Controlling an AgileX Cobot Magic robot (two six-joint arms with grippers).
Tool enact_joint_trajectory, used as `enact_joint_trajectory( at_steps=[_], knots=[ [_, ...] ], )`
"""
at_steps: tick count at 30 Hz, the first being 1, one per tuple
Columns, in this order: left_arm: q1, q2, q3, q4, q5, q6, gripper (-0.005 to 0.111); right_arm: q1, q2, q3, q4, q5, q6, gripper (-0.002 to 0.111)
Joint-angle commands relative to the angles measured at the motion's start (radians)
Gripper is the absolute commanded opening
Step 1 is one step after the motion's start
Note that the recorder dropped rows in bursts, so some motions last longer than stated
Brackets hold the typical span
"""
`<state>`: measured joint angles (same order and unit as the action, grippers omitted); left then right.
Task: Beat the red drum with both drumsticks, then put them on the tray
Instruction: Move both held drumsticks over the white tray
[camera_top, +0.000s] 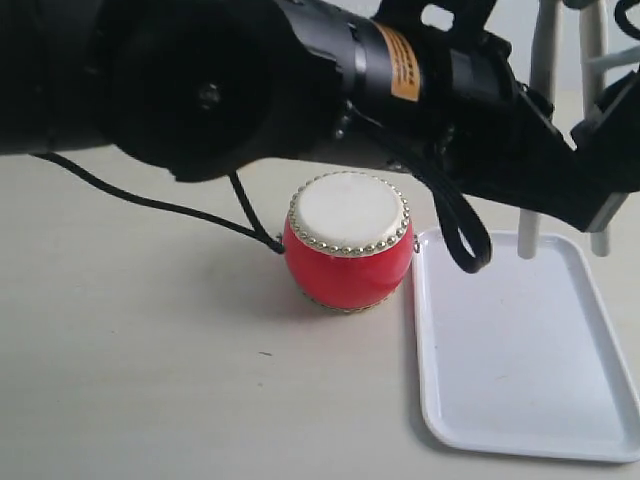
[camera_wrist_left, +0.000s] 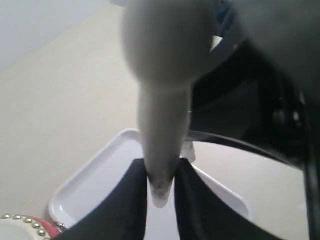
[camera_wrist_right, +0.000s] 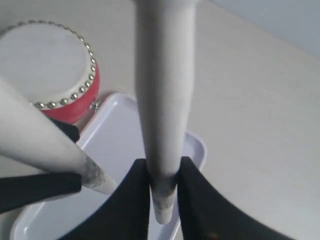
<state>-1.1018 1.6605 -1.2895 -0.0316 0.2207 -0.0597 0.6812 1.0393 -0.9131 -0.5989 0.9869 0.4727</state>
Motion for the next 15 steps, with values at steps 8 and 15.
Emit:
enact_joint_trajectory(
  at_steps=[8, 15],
  knots=[
    [-0.005, 0.202, -0.004, -0.061, 0.002, -0.003, 0.000, -0.001, 0.023, 0.135, -0.079, -0.054, 0.168, 0.000],
    [0.017, 0.259, -0.004, -0.127, 0.071, -0.003, 0.000, -0.001, 0.120, 0.153, -0.053, -0.077, 0.210, 0.000]
  ],
)
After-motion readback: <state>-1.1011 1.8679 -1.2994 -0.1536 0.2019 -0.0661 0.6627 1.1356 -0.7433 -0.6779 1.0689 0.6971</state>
